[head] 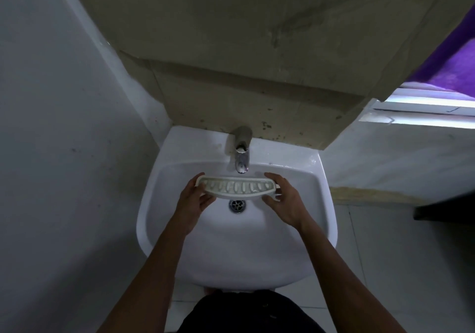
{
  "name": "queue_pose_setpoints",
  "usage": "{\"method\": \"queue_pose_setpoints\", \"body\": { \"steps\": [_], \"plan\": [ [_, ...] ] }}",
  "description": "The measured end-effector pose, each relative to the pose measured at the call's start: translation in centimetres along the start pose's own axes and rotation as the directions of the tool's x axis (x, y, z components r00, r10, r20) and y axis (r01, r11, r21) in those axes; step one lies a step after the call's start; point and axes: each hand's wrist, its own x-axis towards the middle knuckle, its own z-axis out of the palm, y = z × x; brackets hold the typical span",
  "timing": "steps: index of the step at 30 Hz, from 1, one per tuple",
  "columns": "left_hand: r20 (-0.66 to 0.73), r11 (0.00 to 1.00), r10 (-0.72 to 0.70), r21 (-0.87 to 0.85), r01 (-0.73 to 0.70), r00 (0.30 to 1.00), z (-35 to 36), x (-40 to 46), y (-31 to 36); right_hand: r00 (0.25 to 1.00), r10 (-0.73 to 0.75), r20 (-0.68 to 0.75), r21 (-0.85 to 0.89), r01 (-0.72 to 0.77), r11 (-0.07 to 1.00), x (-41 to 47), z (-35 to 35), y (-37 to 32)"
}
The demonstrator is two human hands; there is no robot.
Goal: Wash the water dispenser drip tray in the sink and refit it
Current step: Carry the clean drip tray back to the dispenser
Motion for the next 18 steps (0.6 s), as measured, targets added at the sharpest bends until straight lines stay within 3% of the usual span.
{"method": "queue_pose_setpoints", "body": {
  "steps": [4, 7, 11, 18],
  "plan": [
    [0.021, 1.000, 0.004, 0.010, -0.004, 1.000, -0.1, 0.0, 0.2, 1.000, -0.006, -0.004, 0.003, 0.006, 1.000, 0.2, -0.5, -0.1],
    [0.070, 0.990, 0.012, 0.143, -0.022, 0.997, -0.7, 0.0, 0.4, 1.000, 0.020, 0.010, 0.016, -0.020, 1.000, 0.3, -0.8, 0.2],
    [0.156, 0.869, 0.035, 0.483, -0.106, 0.987, -1.3, -0.3, 0.8, 0.999, 0.036, 0.007, 0.042, -0.037, 0.998, 0.2, -1.2, 0.5],
    [0.116, 0.732, 0.073, 0.668, -0.132, 0.991, -2.1, -0.4, 0.5, 0.983, 0.179, 0.051, 0.066, -0.182, 0.981, -0.1, -1.5, 0.7]
  ]
}}
